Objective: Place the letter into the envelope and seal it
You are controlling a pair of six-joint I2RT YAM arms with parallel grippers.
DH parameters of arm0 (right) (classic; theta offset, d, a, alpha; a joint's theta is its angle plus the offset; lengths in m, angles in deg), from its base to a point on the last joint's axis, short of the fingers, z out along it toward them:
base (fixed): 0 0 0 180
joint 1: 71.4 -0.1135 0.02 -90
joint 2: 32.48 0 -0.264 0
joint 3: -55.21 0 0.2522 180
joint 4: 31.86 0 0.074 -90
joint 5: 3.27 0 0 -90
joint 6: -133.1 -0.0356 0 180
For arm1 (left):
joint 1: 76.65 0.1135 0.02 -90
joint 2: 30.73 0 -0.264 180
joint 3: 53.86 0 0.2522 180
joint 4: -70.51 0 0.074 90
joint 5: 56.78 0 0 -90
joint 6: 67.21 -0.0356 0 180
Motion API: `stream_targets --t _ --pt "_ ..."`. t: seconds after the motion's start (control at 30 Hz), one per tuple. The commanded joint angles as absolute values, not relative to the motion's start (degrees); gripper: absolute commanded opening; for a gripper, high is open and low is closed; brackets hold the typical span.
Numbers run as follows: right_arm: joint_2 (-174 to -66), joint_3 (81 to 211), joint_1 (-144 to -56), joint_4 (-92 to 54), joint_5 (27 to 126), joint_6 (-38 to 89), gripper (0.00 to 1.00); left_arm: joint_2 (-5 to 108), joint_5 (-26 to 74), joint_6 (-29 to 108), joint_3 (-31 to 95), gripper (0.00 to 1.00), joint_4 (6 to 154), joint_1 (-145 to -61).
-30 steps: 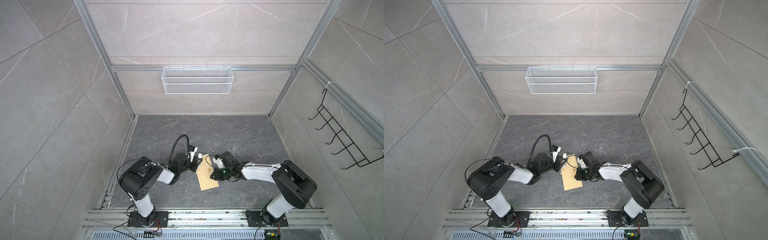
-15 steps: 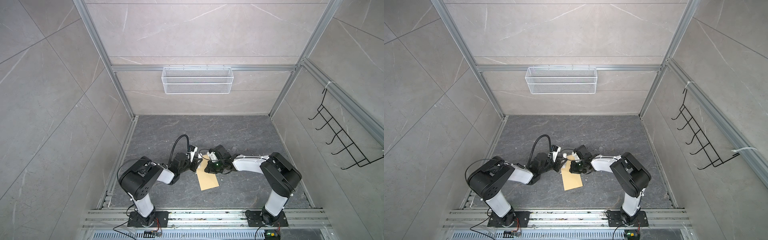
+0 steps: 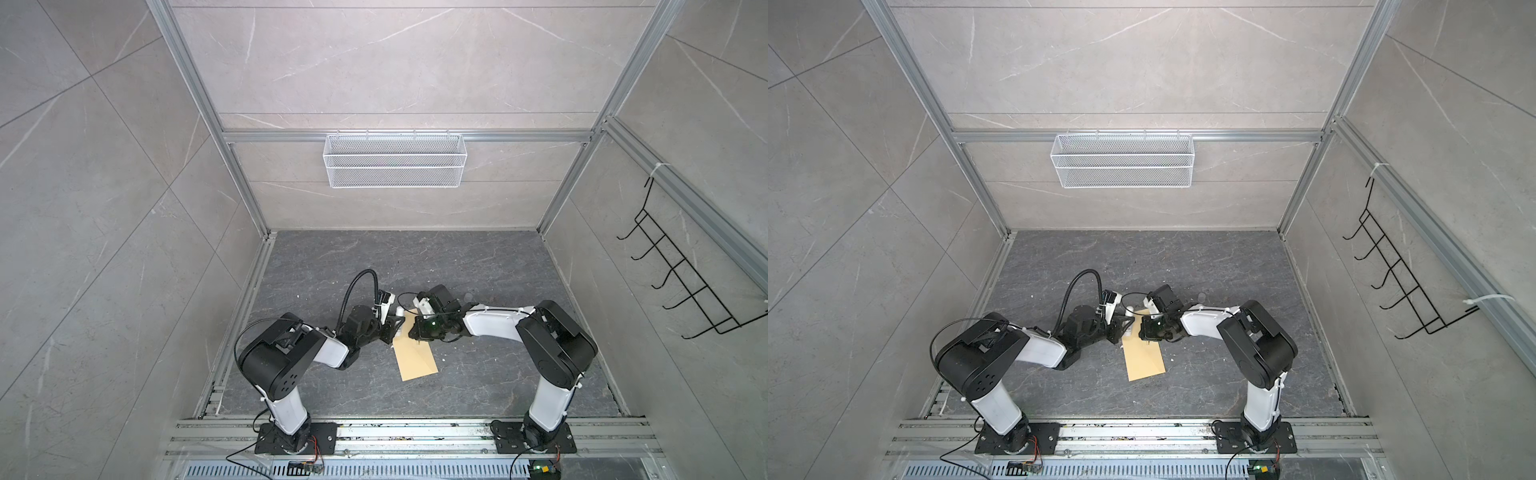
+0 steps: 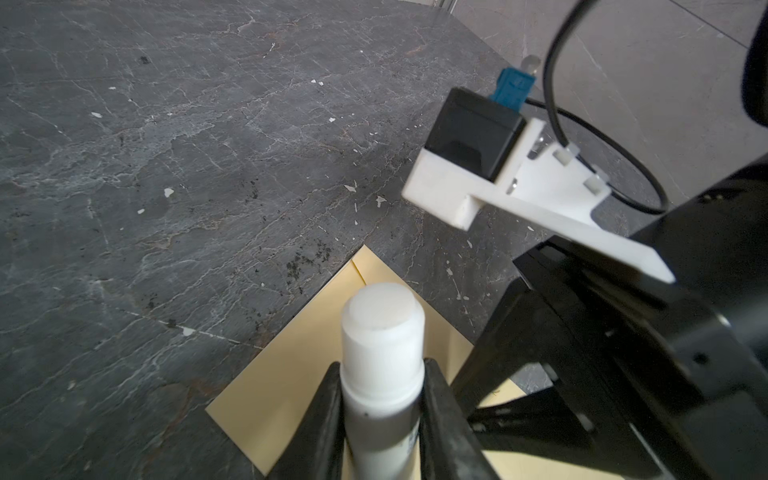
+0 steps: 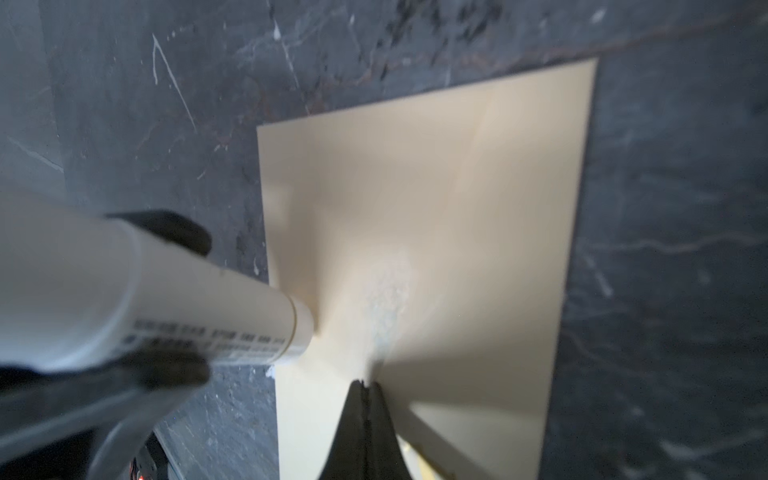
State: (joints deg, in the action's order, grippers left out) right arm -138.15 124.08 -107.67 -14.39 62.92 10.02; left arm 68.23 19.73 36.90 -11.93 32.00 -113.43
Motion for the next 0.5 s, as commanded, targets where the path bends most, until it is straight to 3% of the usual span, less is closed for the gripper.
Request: stream_targets --t 0.0,0.47 --pt "-140.62 125.72 -105.98 -10.97 65.10 11.97 0.00 67.55 20.92 35.52 -11.82 0.00 32.77 -113.57" --pt "-142.24 126.34 -103.86 -12.98 62.00 11.61 0.00 67.33 21.34 35.52 -12.34 0.00 32.91 -113.59"
